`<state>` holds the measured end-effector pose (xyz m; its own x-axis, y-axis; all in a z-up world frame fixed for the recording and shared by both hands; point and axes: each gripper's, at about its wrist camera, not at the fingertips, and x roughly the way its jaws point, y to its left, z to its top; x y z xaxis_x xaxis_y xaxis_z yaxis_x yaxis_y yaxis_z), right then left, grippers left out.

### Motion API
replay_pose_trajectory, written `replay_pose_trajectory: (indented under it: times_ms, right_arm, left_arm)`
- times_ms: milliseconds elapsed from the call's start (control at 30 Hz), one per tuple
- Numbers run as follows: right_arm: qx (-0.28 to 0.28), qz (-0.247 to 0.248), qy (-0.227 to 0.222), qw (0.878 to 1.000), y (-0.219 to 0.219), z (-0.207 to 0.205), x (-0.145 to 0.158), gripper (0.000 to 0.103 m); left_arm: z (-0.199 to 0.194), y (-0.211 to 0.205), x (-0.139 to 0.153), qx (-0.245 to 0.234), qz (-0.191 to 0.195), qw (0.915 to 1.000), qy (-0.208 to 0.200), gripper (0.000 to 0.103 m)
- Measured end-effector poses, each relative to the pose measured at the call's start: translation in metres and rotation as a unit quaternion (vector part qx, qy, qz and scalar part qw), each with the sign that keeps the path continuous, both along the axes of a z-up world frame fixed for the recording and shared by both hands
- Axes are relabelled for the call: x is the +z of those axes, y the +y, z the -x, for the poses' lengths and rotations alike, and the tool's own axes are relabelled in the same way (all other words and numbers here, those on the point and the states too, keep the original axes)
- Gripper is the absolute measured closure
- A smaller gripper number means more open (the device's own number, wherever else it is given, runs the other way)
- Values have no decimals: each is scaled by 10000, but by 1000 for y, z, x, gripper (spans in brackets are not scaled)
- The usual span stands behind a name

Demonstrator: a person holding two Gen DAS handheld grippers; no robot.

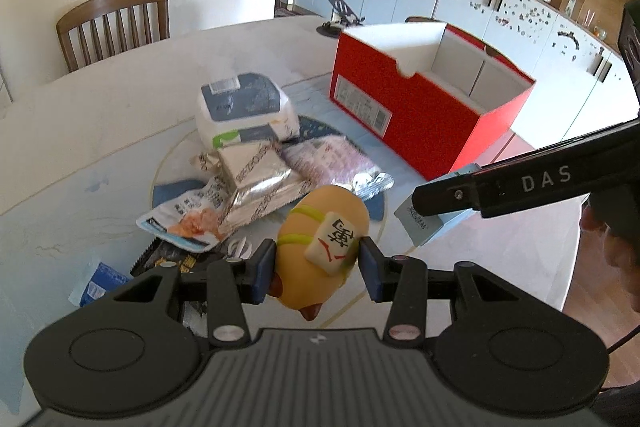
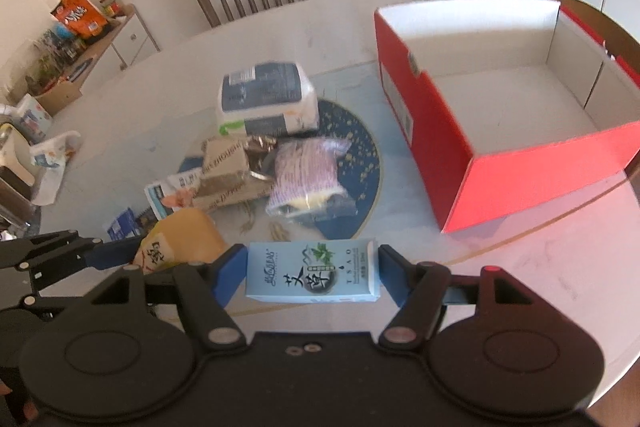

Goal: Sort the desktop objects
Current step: 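Carry the carton and yellow toy into the red shoebox with both grippers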

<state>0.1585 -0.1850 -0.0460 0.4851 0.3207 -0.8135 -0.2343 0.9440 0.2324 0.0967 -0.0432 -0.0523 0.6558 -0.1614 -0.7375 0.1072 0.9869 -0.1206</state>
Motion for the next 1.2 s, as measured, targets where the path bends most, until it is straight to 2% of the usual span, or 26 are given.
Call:
replay_pose_trajectory:
  times_ms: [200,567,800,1200]
  right_arm:
    - [-53,-86,-224,9997,-19,-10,27,33]
    - [-57,-113,-309,9994,-56,-42,54,33]
    - [-18,-86,-434,9990,-81,-60,63,33]
    - [-48,43,-446,9990,-132,-87,62,33]
  left_arm:
    - [-7,-5,23,-48,94,9999,-101,60]
    - [-31,-26,50,-134,115,9995,-277,60]
    - [-54,-44,62,-112,116,9991,-383,60]
    - [-94,-91,68,-259,69,9990,-369,60]
